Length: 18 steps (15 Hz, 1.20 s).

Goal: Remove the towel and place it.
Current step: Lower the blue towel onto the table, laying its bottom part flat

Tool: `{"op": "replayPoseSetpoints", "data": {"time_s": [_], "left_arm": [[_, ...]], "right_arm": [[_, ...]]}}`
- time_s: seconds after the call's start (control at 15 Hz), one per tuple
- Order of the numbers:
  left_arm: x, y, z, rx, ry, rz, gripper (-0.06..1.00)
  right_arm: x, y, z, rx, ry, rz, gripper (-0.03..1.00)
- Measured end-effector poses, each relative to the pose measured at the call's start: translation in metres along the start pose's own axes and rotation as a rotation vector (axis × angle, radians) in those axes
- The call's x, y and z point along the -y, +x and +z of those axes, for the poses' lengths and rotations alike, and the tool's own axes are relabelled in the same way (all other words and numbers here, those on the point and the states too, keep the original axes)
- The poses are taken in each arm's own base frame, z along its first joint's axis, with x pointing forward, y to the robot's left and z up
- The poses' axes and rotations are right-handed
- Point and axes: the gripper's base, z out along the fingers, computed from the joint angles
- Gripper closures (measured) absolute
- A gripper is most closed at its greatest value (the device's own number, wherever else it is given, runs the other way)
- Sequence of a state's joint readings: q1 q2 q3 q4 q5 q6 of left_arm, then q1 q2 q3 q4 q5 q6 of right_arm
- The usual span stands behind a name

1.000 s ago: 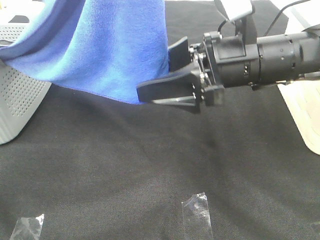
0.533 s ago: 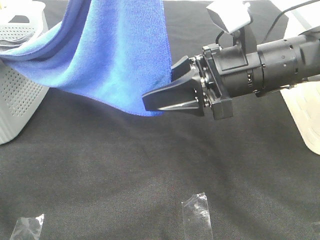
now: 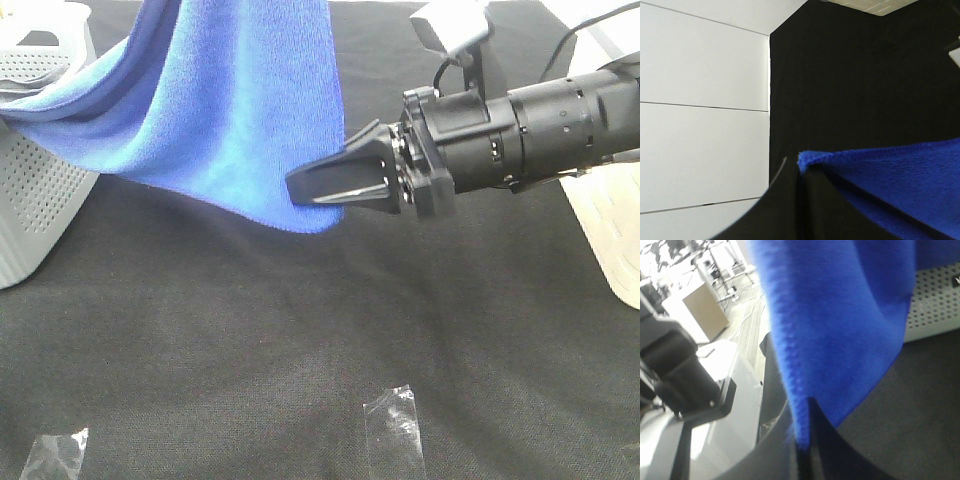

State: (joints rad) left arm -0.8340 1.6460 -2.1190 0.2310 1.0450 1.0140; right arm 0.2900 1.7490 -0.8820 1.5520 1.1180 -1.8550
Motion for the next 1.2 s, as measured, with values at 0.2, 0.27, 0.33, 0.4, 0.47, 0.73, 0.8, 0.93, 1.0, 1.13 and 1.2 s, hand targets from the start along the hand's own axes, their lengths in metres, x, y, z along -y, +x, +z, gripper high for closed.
{"op": "replayPoseSetpoints", "data": {"time_s": [0.2, 0.27, 0.33, 0.4, 0.47, 0.73, 0.8, 0.93, 1.0, 1.13, 1.2], "left_arm": [[0.001, 0.000, 0.002, -0.003, 0.006, -0.165, 0.94], [0.002, 0.000, 0.006, -0.010, 0.011, -0.247, 0.94], [0.003, 0.000, 0.011, -0.022, 0.013, -0.309, 0.94], [0.004, 0.002, 0.016, -0.045, 0.004, -0.347, 0.94], [0.004, 0.004, 0.020, -0.075, -0.013, -0.374, 0.94], [-0.005, 0.012, 0.037, -0.161, -0.173, -0.363, 0.94], [-0.008, 0.011, 0.040, -0.152, -0.213, -0.359, 0.94], [-0.014, 0.010, 0.048, -0.110, -0.291, -0.379, 0.94], [-0.020, 0.014, 0.051, -0.070, -0.334, -0.427, 0.94], [-0.035, 0.029, 0.055, -0.001, -0.421, -0.546, 0.94], [-0.042, 0.039, 0.057, 0.025, -0.462, -0.594, 0.94]], "right_arm": [[0.005, -0.002, -0.004, -0.041, 0.122, 0.135, 0.97], [0.005, -0.009, -0.010, -0.084, 0.181, 0.151, 0.97], [0.004, -0.019, -0.015, -0.122, 0.233, 0.153, 0.97], [0.002, -0.033, -0.024, -0.172, 0.293, 0.156, 0.97], [-0.001, -0.049, -0.033, -0.218, 0.355, 0.160, 0.97], [-0.009, -0.125, -0.079, -0.319, 0.685, 0.090, 0.97], [-0.011, -0.143, -0.090, -0.317, 0.766, 0.039, 0.97], [-0.023, -0.181, -0.108, -0.235, 0.868, -0.048, 0.97], [-0.030, -0.199, -0.115, -0.184, 0.898, -0.095, 0.97], [-0.040, -0.224, -0.127, -0.089, 0.959, -0.184, 0.97], [-0.042, -0.232, -0.131, -0.041, 0.990, -0.223, 0.97]]}}
